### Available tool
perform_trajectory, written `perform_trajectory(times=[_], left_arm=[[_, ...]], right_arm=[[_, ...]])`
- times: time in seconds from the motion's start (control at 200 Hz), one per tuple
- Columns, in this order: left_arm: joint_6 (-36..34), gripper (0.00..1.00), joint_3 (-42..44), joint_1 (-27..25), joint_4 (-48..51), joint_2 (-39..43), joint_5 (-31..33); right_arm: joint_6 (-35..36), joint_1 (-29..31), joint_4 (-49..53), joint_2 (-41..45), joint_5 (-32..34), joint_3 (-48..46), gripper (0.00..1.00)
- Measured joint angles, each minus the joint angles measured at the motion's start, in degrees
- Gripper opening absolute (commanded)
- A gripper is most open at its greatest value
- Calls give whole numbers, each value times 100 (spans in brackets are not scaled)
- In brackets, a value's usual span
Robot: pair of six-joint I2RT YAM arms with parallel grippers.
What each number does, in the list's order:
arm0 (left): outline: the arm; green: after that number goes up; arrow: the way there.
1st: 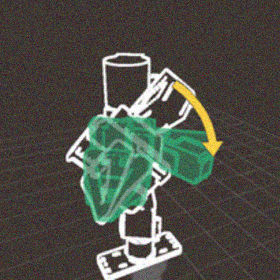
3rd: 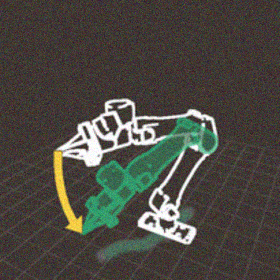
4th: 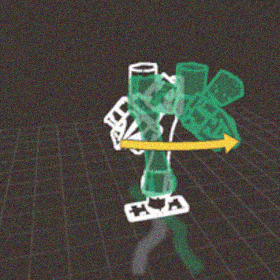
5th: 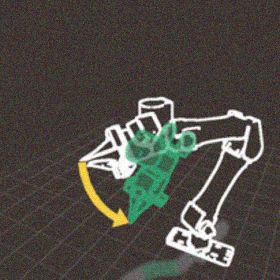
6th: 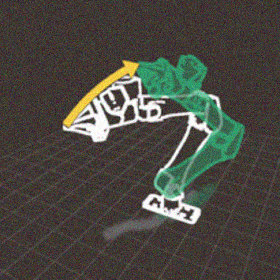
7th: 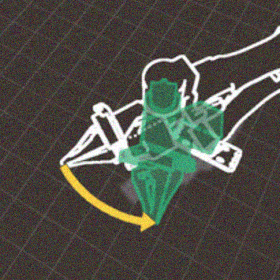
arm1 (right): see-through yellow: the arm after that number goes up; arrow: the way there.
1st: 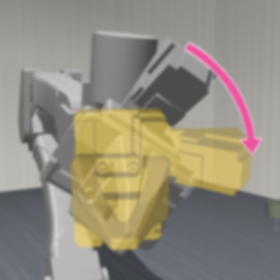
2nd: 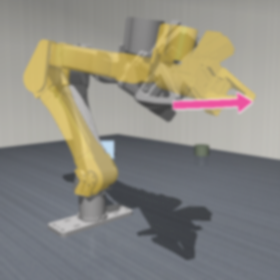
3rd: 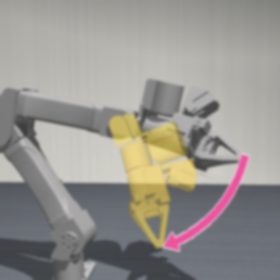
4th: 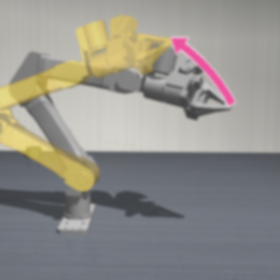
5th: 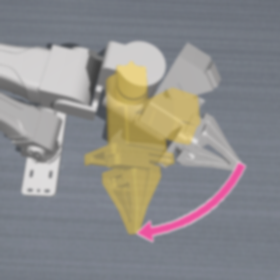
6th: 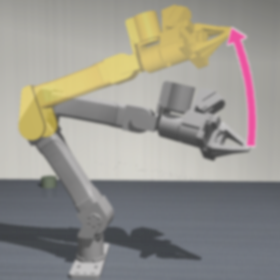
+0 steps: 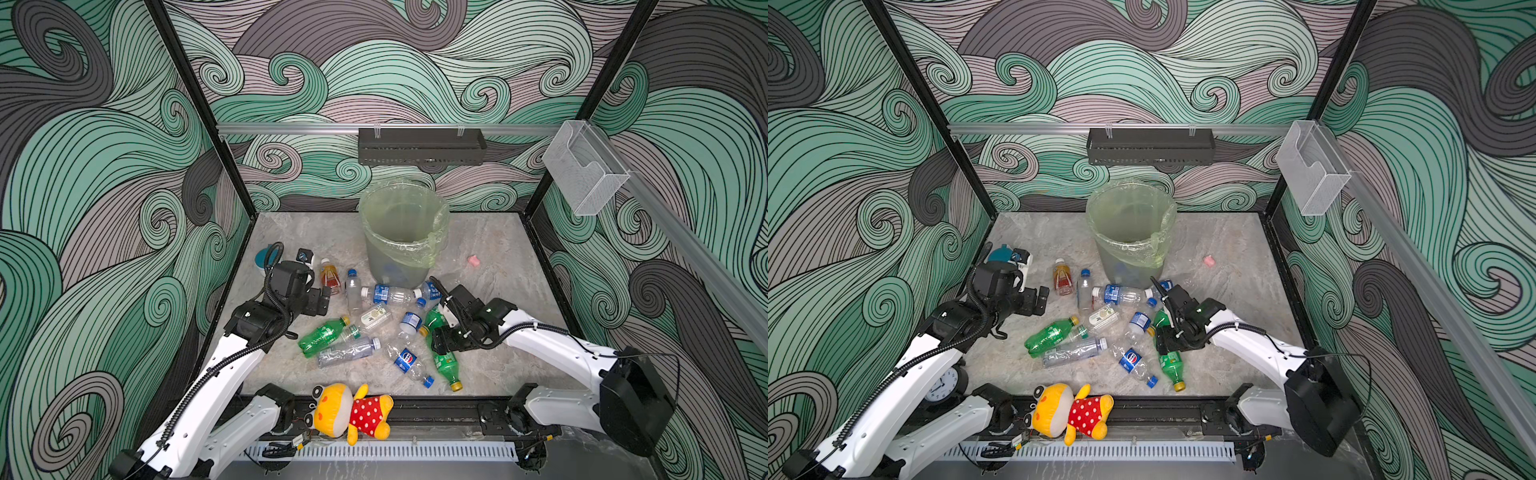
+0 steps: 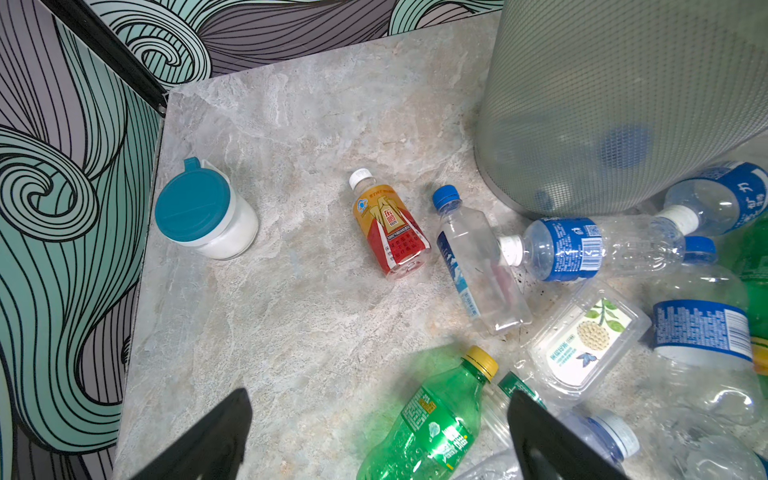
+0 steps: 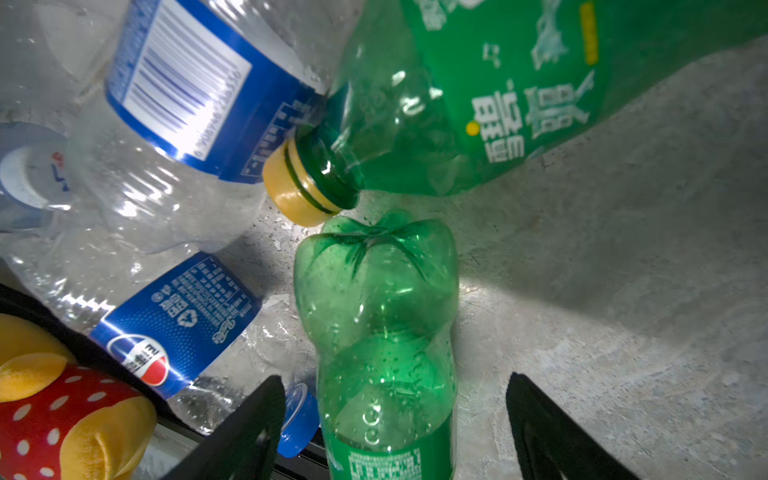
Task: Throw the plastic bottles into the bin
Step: 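Close the right gripper on the green soda bottle, then lift the green soda bottle with the right gripper over the bin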
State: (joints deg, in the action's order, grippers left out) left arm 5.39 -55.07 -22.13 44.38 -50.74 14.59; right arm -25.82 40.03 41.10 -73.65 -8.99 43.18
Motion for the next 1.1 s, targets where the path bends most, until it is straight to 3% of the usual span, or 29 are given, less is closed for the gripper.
perform_trajectory(times=[0.4, 0.756, 0.871, 1.101], left_arm=[[-13, 99, 0, 33, 98, 48, -26], [-85, 99, 0, 35, 98, 50, -26], [-92, 99, 0, 46, 85, 42, -26], [-197, 99, 0, 63, -11, 26, -129]], right_arm=[[-188, 190, -411, -575, 103, -260, 75], [-251, 192, -398, -723, 402, -280, 59], [-223, 192, -238, -522, 621, -280, 49], [-166, 87, 188, 573, 925, -118, 47]])
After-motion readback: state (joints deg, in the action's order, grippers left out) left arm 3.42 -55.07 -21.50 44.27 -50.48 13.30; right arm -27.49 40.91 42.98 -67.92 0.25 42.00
